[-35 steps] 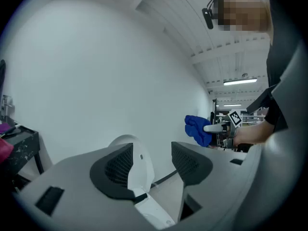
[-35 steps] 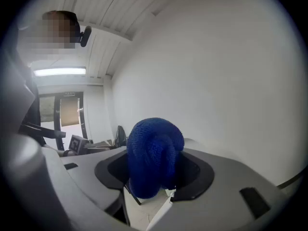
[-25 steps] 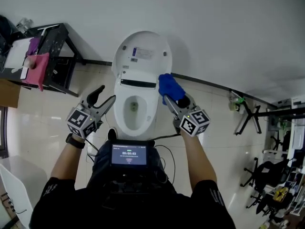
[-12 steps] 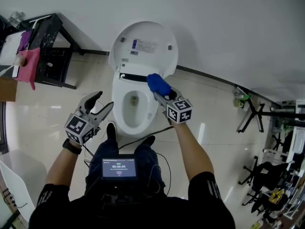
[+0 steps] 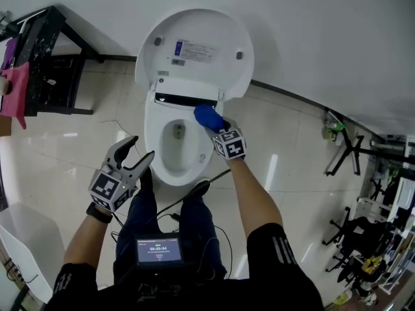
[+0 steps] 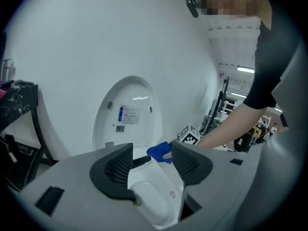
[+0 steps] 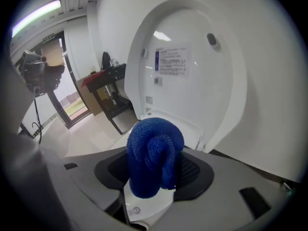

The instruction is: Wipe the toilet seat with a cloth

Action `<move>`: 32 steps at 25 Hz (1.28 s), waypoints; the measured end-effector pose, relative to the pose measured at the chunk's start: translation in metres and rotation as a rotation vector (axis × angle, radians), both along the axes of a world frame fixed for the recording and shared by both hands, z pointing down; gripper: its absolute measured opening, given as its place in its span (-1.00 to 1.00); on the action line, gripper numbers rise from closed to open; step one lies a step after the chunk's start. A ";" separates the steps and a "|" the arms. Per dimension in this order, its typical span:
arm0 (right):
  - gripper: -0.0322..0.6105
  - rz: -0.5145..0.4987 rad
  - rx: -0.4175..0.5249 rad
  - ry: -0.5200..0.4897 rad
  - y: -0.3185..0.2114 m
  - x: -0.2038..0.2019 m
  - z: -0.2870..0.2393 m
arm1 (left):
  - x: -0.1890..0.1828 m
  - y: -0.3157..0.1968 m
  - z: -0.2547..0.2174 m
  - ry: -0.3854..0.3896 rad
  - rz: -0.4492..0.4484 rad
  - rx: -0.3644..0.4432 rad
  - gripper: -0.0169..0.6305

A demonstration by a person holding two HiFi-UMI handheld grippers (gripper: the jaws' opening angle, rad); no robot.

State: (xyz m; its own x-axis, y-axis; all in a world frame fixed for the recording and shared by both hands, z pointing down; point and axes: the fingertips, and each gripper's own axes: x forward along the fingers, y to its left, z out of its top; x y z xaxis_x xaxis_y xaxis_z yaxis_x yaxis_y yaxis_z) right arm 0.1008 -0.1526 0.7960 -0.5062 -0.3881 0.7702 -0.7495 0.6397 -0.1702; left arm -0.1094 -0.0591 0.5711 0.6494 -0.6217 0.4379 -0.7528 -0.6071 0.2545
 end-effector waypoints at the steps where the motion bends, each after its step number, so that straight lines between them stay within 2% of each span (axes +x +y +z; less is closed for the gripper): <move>1: -0.14 0.003 -0.021 0.021 0.000 0.003 0.018 | 0.003 -0.001 0.006 0.009 -0.011 -0.009 -0.20; 4: -0.14 -0.018 -0.067 0.094 0.006 0.006 0.062 | 0.005 0.001 0.028 0.024 -0.032 -0.024 -0.20; 12: -0.14 -0.199 -0.077 0.279 0.006 0.005 0.152 | 0.001 0.011 0.069 0.036 -0.096 -0.091 -0.20; 17: -0.14 -0.348 -0.092 0.457 0.020 0.008 0.201 | -0.003 0.020 0.087 0.020 -0.120 -0.113 -0.20; 20: -0.13 -0.358 -0.071 0.462 0.024 0.006 0.207 | 0.001 0.026 0.094 0.012 -0.118 -0.133 -0.20; 24: -0.12 -0.354 -0.123 0.437 0.042 0.015 0.209 | 0.008 0.028 0.099 0.019 -0.113 -0.146 -0.20; 32: -0.12 -0.401 -0.234 0.399 0.135 0.012 0.215 | 0.024 0.022 0.093 0.032 -0.082 -0.139 -0.20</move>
